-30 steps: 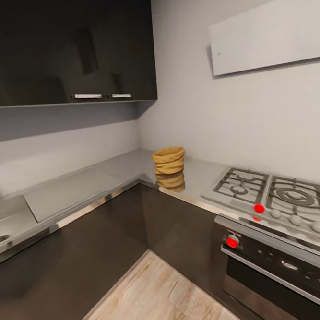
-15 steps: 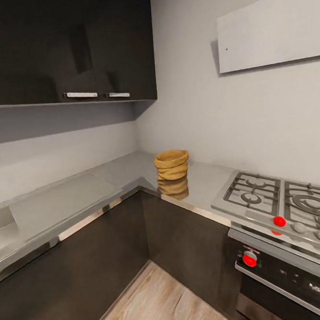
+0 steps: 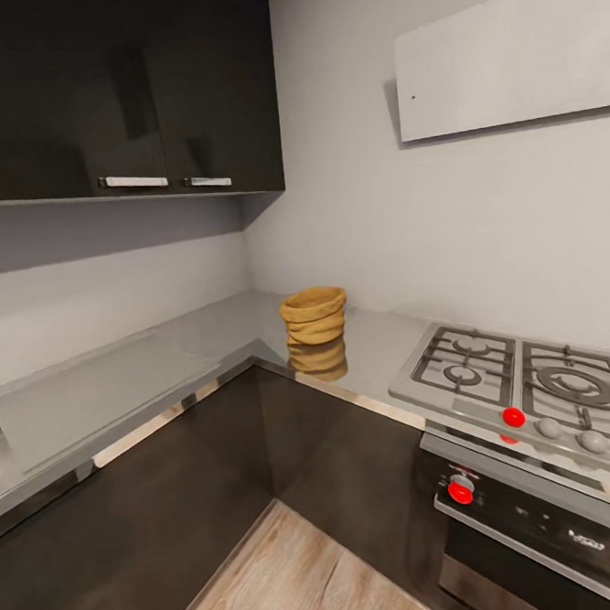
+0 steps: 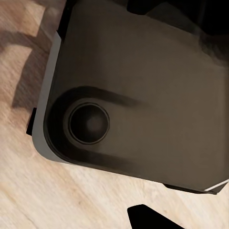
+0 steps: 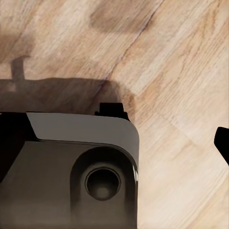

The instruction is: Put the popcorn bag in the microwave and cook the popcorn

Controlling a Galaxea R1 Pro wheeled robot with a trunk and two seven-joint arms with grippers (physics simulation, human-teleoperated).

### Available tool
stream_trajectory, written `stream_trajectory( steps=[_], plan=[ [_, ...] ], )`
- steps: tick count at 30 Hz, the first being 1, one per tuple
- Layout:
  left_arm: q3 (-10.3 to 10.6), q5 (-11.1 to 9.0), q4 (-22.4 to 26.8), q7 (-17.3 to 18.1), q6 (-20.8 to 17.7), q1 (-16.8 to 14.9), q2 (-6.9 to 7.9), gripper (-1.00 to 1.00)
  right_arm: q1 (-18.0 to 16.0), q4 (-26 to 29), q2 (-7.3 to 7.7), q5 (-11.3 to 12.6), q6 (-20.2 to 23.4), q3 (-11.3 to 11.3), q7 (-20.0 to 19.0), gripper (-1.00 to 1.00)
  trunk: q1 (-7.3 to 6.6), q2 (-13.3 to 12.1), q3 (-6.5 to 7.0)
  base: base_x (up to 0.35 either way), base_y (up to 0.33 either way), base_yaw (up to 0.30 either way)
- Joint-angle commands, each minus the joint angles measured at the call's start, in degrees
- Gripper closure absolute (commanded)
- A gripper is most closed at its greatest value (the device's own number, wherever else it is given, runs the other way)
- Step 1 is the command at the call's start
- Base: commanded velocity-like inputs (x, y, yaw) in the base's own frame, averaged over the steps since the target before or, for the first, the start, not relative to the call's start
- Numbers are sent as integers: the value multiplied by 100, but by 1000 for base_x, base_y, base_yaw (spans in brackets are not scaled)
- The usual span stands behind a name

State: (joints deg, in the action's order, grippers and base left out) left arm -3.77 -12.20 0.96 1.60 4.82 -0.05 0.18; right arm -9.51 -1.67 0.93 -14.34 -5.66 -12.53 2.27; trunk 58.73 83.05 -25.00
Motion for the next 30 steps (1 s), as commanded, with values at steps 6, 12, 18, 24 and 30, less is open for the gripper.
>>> stream_trajectory(
  steps=[6,12,18,24,30],
  plan=[
    [-36,-19,1,28,10,-3,5,-100,-7,-18,-1,-60,-27,-47,20,-100,0,3,-5,31,1,0],
    [-35,-13,1,62,2,1,9,-100,-8,-18,4,-60,-20,-47,19,-100,0,3,-5,273,95,0],
    [-31,-11,1,68,8,-1,9,-100,-7,-18,4,-60,-23,-54,19,-100,0,3,-5,305,138,0],
    [-35,-11,1,68,9,2,9,-100,-8,-18,4,-60,-15,-56,19,-100,0,3,-5,275,204,0],
    [-33,-11,1,67,10,0,1,-100,-7,-18,4,-60,-25,-49,19,-100,0,3,-5,239,202,0]
  ],
)
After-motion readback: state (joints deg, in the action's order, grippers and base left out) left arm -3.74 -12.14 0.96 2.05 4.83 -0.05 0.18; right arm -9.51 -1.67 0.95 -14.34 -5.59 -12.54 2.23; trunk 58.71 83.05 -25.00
